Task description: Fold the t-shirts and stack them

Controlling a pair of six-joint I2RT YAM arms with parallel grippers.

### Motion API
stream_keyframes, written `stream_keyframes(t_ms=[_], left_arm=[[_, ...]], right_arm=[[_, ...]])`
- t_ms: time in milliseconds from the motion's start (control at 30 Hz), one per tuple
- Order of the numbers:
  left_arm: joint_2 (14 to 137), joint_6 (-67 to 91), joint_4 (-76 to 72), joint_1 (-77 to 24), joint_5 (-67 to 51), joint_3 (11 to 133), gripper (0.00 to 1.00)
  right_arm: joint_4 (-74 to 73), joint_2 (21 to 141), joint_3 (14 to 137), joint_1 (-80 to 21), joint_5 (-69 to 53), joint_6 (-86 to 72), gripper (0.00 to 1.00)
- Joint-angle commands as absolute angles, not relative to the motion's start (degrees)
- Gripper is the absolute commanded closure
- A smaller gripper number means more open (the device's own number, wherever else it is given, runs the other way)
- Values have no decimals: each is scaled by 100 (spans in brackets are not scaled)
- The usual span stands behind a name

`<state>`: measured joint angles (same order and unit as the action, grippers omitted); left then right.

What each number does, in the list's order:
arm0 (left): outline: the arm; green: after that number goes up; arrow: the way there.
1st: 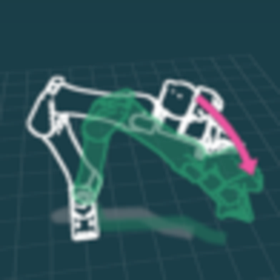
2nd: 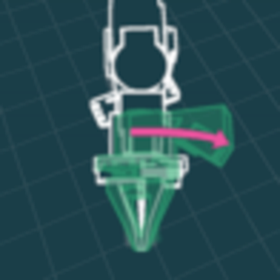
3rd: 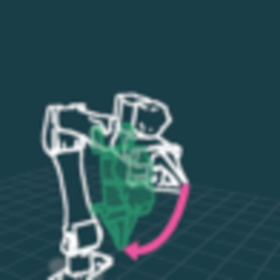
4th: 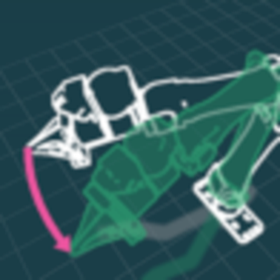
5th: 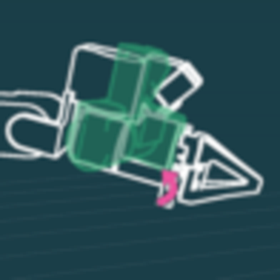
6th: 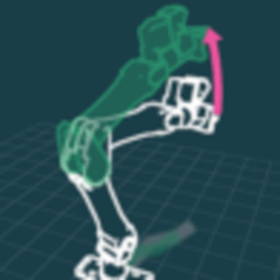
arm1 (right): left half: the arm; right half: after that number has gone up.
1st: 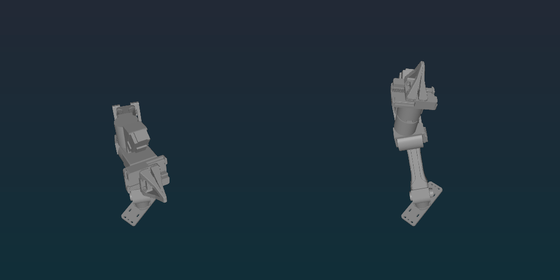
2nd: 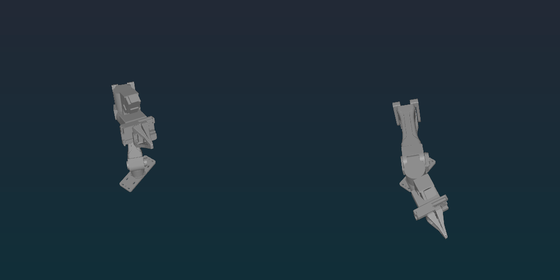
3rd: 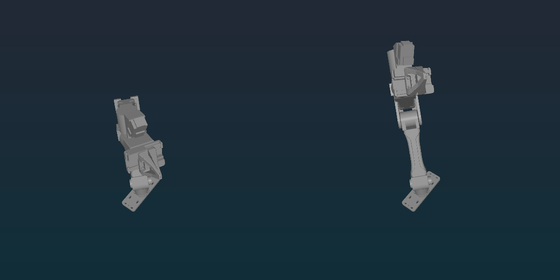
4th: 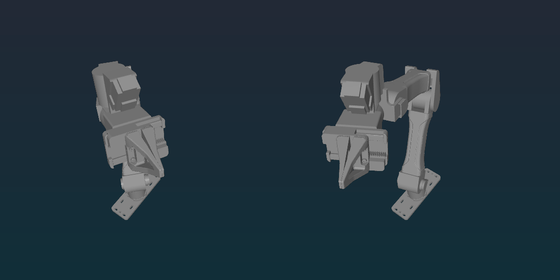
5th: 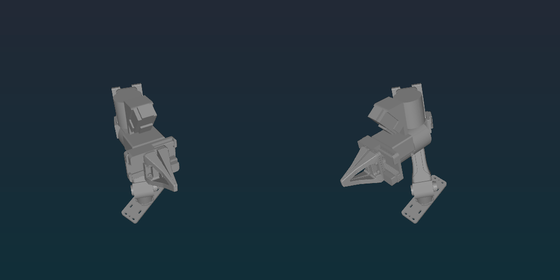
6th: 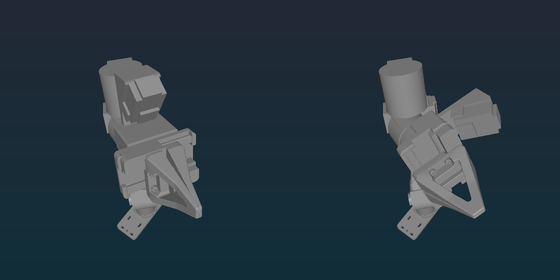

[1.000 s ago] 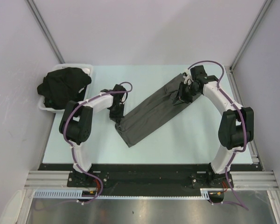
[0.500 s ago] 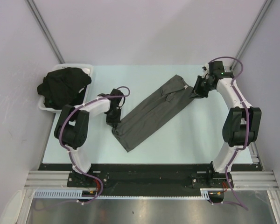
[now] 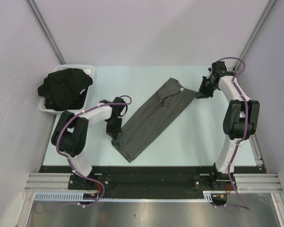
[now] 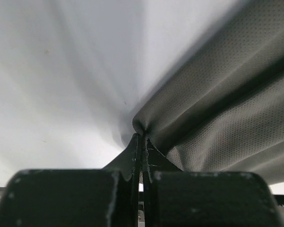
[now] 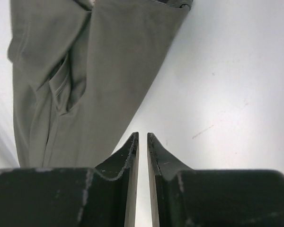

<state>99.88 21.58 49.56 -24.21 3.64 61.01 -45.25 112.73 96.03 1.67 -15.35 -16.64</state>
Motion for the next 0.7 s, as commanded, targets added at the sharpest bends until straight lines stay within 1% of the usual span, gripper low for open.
stream_keyframes(t_ms=[0, 67, 200, 367, 667], left_arm=[[9694, 2417, 5141, -2566, 229, 6099, 100], [9712, 2426, 5159, -2601, 211, 6161, 100], [9756, 2417, 5203, -2628, 202, 6240, 100], [9782, 2338, 5212, -2619, 150, 6223, 100], [9756, 2347, 5256, -2628, 158, 6205, 100]], right_arm=[[-4123, 11487, 9589, 176, -1345, -1652, 82], [-4052, 11636, 9606, 185, -1327, -1644, 81], [-3807, 11865, 9729, 193, -1406, -1617, 75], [-3683, 12242, 10062, 202, -1468, -1564, 72], [-3524, 12647, 10423, 229, -1424, -1547, 68]])
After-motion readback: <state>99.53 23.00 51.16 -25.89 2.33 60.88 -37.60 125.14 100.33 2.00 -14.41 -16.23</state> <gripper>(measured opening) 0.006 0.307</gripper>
